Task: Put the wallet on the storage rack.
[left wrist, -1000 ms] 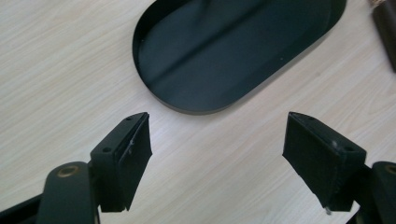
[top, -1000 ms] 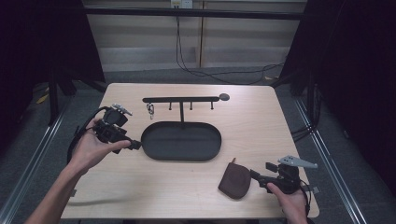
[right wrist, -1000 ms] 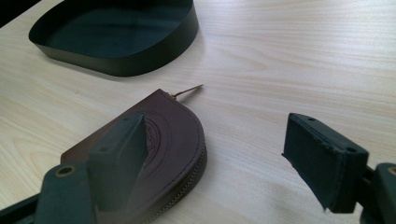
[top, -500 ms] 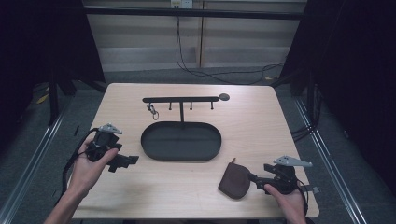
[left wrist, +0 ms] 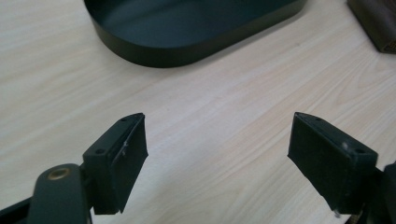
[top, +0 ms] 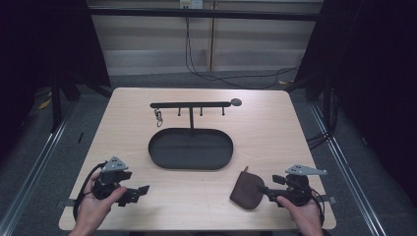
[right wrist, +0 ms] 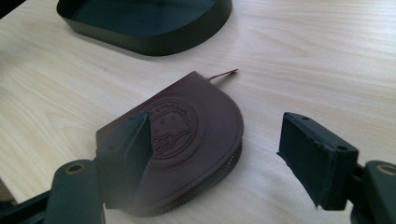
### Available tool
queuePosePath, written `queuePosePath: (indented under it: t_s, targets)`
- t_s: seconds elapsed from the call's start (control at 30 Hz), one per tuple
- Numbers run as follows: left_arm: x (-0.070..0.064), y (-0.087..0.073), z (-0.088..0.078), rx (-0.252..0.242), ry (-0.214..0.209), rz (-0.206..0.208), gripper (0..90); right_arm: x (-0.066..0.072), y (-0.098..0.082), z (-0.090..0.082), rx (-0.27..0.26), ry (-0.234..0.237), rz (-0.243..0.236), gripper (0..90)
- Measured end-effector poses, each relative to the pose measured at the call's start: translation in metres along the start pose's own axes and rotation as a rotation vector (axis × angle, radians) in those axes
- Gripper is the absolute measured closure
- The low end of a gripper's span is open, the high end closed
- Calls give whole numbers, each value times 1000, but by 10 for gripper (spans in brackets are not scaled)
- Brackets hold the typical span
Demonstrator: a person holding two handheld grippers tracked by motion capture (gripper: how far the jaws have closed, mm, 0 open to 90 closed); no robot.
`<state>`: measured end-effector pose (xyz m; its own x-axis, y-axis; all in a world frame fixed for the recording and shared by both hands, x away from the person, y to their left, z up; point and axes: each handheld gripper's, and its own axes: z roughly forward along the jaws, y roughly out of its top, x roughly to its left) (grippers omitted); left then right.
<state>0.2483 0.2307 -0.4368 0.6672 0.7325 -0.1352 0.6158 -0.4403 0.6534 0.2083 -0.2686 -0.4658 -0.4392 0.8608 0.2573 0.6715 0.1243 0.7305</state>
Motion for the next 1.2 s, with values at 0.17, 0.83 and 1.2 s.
queuePosePath:
  t_s: [0.17, 0.83, 1.2]
  targets:
    - [-5, -15, 5, -9, -54, 7, 192, 4, 3, -2, 49, 37, -9, 297]
    - [-10, -35, 24, 48, -114, 33, 176, 18, 44, 25, 437, -11, -36, 198]
    - [-5, -35, 18, 21, -102, 14, 173, 17, 63, 52, 613, -32, -37, 166]
